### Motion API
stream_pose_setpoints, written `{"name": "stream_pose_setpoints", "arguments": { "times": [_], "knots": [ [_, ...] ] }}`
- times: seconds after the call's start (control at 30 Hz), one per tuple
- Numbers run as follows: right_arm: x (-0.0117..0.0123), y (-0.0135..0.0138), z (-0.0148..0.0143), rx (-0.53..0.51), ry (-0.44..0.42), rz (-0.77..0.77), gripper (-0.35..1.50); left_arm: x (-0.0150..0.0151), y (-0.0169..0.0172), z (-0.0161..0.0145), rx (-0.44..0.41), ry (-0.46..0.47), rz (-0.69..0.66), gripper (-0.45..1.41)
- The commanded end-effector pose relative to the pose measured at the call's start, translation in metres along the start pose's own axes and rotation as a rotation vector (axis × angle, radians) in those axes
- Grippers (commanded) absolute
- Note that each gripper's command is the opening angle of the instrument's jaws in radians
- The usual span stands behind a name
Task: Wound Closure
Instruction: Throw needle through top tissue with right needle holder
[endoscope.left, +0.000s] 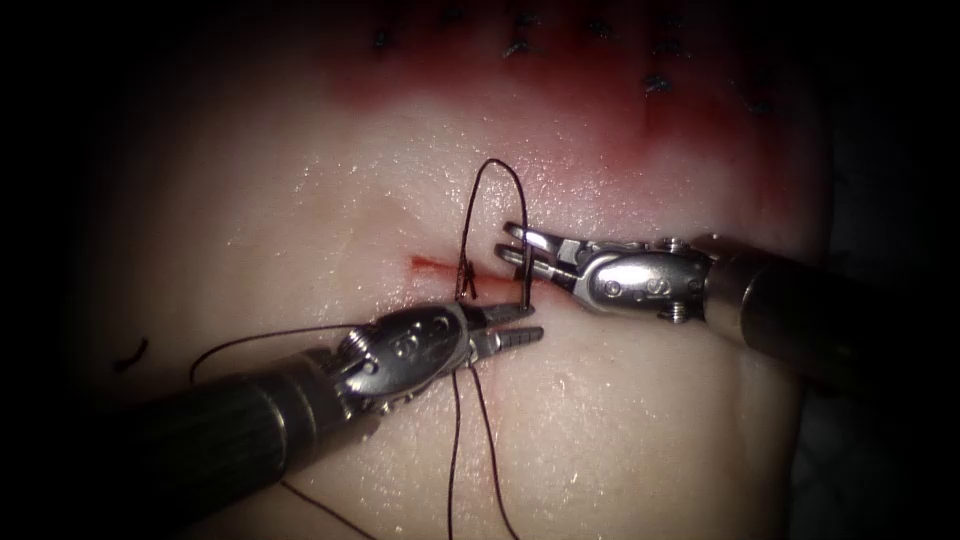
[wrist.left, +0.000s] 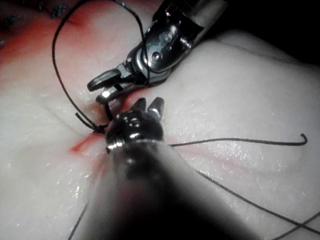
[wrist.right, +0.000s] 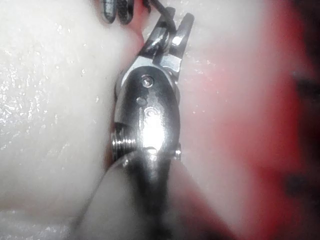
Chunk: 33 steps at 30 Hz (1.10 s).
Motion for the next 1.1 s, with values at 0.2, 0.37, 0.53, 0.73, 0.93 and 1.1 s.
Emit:
{"name": "stream_pose_setpoints", "arguments": {
  "times": [0.2, 0.37, 0.53, 0.73, 0.93, 1.1],
  "knots": [
    [-0.0009, -0.0001, 0.0007, 0.002, -0.002, 0.007, -0.35, 0.0001, -0.0002, 0.0009, 0.001, 0.001, 0.001, 0.11],
    [-0.0007, 0.0001, 0.0009, 0.0, -0.005, 0.01, -0.35, 0.0, -0.0002, 0.0009, 0.001, 0.001, 0.002, 0.11],
    [-0.001, -0.0009, 0.0009, 0.011, -0.005, 0.017, -0.35, 0.0, -0.0002, 0.0008, 0.001, 0.001, 0.002, 0.1],
    [-0.0015, -0.0023, 0.0009, 0.028, -0.011, 0.03, -0.35, -0.0001, -0.0002, 0.0005, -0.003, -0.003, 0.004, 0.08],
    [-0.0016, -0.0024, 0.001, 0.044, -0.021, 0.045, -0.35, -0.0002, 0.0001, 0.0003, -0.005, -0.009, 0.004, 0.08],
    [-0.0019, -0.0029, 0.0011, 0.088, -0.039, 0.074, -0.35, -0.0002, 0.0001, 0.0003, -0.005, -0.013, 0.005, 0.08]
  ]
}}
